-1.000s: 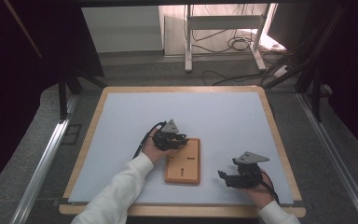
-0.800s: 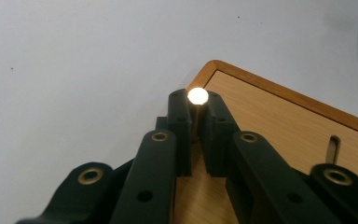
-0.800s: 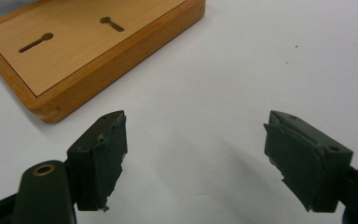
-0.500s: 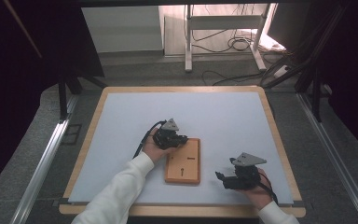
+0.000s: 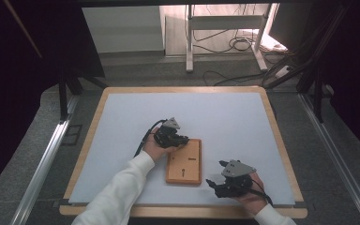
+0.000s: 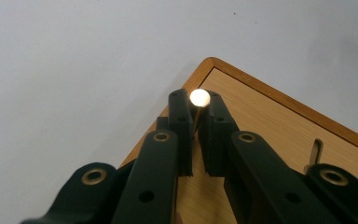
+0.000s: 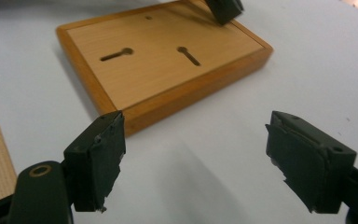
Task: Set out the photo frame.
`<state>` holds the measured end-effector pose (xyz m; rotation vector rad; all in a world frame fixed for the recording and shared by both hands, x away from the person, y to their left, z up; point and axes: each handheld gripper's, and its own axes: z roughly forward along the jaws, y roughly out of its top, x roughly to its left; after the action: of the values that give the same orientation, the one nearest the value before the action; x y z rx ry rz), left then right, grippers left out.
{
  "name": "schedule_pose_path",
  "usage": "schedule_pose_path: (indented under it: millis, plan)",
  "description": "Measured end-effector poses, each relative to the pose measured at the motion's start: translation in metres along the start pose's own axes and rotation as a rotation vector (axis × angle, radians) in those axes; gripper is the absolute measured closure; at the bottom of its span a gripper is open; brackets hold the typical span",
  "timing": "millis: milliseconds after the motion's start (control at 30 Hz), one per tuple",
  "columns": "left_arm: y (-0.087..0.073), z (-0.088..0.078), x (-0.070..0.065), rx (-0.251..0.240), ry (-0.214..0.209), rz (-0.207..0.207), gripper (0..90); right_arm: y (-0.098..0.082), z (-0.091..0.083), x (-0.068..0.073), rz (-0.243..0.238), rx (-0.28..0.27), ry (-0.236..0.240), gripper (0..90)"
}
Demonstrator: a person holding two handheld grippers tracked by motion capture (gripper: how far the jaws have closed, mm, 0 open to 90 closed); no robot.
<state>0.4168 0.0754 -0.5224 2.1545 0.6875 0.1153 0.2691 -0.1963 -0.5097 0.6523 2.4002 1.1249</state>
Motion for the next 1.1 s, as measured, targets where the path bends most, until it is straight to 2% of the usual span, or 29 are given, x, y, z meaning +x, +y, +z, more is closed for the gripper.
schedule_pose_path:
  millis: [100, 133, 300, 333, 367, 533, 567, 667, 800, 1000, 1067, 1100]
  plan:
    - [0.001, 0.000, 0.001, 0.004, -0.005, -0.008, 84.5, 0.002, 0.002, 0.005, -0.019, -0.006, 0.010, 18.6]
    - [0.002, 0.000, 0.002, 0.011, -0.012, -0.023, 84.5, 0.005, 0.005, 0.010, -0.035, -0.007, 0.016, 17.4]
    - [0.004, 0.000, 0.006, 0.024, -0.036, -0.057, 84.4, 0.011, 0.011, 0.021, -0.099, 0.005, 0.008, 15.0]
    - [0.004, 0.000, 0.006, 0.024, -0.036, -0.057, 84.4, 0.011, 0.011, 0.021, -0.099, 0.005, 0.008, 15.0]
    - [0.005, 0.000, 0.008, 0.030, -0.045, -0.068, 84.5, 0.014, 0.014, 0.025, -0.127, 0.010, -0.003, 13.9]
    - [0.007, 0.000, 0.011, 0.040, -0.058, -0.081, 84.4, 0.018, 0.021, 0.032, -0.163, 0.021, -0.042, 8.9]
    - [0.007, 0.000, 0.011, 0.042, -0.062, -0.088, 84.3, 0.020, 0.025, 0.034, -0.170, 0.024, -0.074, 8.1]
    - [0.008, 0.000, 0.011, 0.047, -0.061, -0.089, 84.3, 0.022, 0.029, 0.036, -0.174, 0.031, -0.073, 7.5]
    - [0.008, 0.000, 0.013, 0.048, -0.070, -0.101, 84.3, 0.026, 0.040, 0.045, -0.235, 0.058, -0.086, 7.4]
    - [0.009, 0.001, 0.016, 0.050, -0.088, -0.126, 84.1, 0.030, 0.051, 0.050, -0.272, 0.072, -0.107, 7.4]
    - [0.009, 0.001, 0.016, 0.050, -0.090, -0.127, 84.1, 0.031, 0.056, 0.052, -0.278, 0.080, -0.123, 7.7]
    - [0.009, 0.001, 0.016, 0.053, -0.086, -0.123, 84.0, 0.033, 0.060, 0.054, -0.295, 0.085, -0.146, 8.1]
